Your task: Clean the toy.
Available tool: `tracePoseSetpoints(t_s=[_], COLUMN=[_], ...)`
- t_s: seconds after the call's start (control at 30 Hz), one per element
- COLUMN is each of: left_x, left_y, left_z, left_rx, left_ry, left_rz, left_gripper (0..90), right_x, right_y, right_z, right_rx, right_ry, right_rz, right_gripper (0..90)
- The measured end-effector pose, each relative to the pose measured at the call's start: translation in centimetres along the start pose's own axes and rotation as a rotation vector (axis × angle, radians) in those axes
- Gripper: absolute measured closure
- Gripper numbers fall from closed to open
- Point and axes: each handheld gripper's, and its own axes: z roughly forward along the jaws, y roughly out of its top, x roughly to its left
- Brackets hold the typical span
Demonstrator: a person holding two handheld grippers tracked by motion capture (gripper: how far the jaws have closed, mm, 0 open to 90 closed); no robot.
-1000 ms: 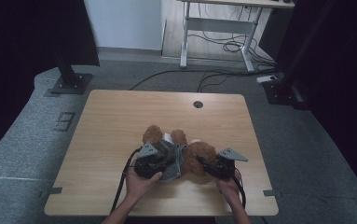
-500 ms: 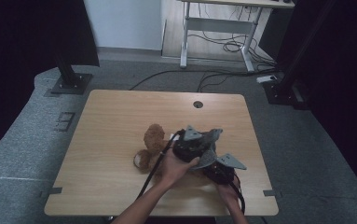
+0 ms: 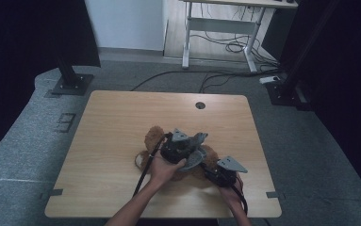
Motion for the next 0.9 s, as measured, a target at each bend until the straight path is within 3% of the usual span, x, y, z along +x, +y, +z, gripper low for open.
tracePoseSetpoints(t_s=[0.07, 0.1, 0.13, 0.17, 0.2, 0.23, 0.27, 0.43, 0.53, 0.6, 0.63, 0.67, 0.7, 0.73, 0.77, 0.8, 0.83, 0.87, 0.9], left_x=[0.5, 1.9, 1.9, 2.9, 4.4, 4.4, 5.9, 7.4, 6.8, 5.4, 4.1, 4.1, 2.9, 2.9, 1.8, 1.8, 0.6, 0.6, -0.4], left_y=[0.0, -0.1, -0.1, -0.3, -0.7, -0.7, -1.4, -2.0, -1.7, -1.3, -0.9, -0.9, -0.4, -0.4, 0.1, 0.1, 0.2, 0.2, 0.2], left_z=[-0.7, -1.9, -1.9, -2.5, -3.1, -3.1, -3.4, -4.1, -3.7, -3.1, -2.3, -2.3, -1.5, -1.5, -0.7, -0.7, 0.3, 0.3, 1.1], left_rx=[-0.015, -0.026, -0.026, -0.023, -0.004, -0.004, 0.021, 0.033, 0.033, 0.023, 0.021, 0.021, 0.016, 0.016, 0.025, 0.025, 0.048, 0.048, 0.063], left_ry=[0.013, 0.041, 0.041, 0.068, 0.123, 0.123, 0.153, 0.164, 0.144, 0.13, 0.12, 0.12, 0.09, 0.09, 0.045, 0.045, 0.024, 0.024, 0.042], left_rz=[-0.007, -0.026, -0.026, -0.038, -0.044, -0.044, -0.065, -0.1, -0.08, -0.047, -0.021, -0.021, -0.012, -0.012, -0.007, -0.007, 0.016, 0.016, 0.056], left_gripper=[78.2, 78.2, 78.2, 78.2, 78.2, 78.1, 78.2, 78.2, 78.1, 78.1, 78.2, 78.2, 78.2, 78.1, 78.2, 78.1, 78.1, 78.1, 78.1], right_x=[-0.1, -0.3, -0.3, -0.3, -0.3, -0.3, -0.3, -0.2, -0.1, -0.1, -0.1, -0.1, 0.0, 0.0, 0.0, 0.0, 0.0, 0.0, 0.0], right_y=[0.0, -0.1, -0.1, -0.1, -0.1, -0.1, -0.1, -0.1, -0.1, -0.2, -0.2, -0.2, -0.2, -0.2, -0.2, -0.2, -0.2, -0.2, -0.2], right_z=[0.0, -0.1, -0.1, -0.1, -0.1, -0.1, -0.1, 0.0, 0.0, 0.0, 0.0, 0.0, 0.0, 0.0, 0.0, 0.0, 0.0, 0.0, 0.0], right_rx=[0.001, -0.001, -0.002, -0.002, -0.004, -0.004, -0.004, -0.006, -0.008, -0.008, -0.004, -0.004, -0.004, -0.004, -0.003, -0.003, -0.003, -0.002, 0.0], right_ry=[0.004, 0.013, 0.015, 0.015, 0.014, 0.014, 0.016, 0.012, 0.011, 0.01, 0.003, 0.003, -0.003, -0.003, -0.002, -0.002, -0.005, -0.005, -0.003], right_rz=[-0.001, 0.004, 0.003, 0.003, 0.001, 0.001, 0.0, -0.007, -0.008, -0.011, -0.03, -0.03, -0.04, -0.04, -0.037, -0.037, -0.041, -0.041, -0.04], right_gripper=[48.9, 48.9, 48.9, 48.9, 48.8, 48.8, 48.8, 48.9, 49.0, 49.2, 49.5, 49.5, 49.5, 49.5, 49.5, 49.5, 49.5, 49.4, 49.4])
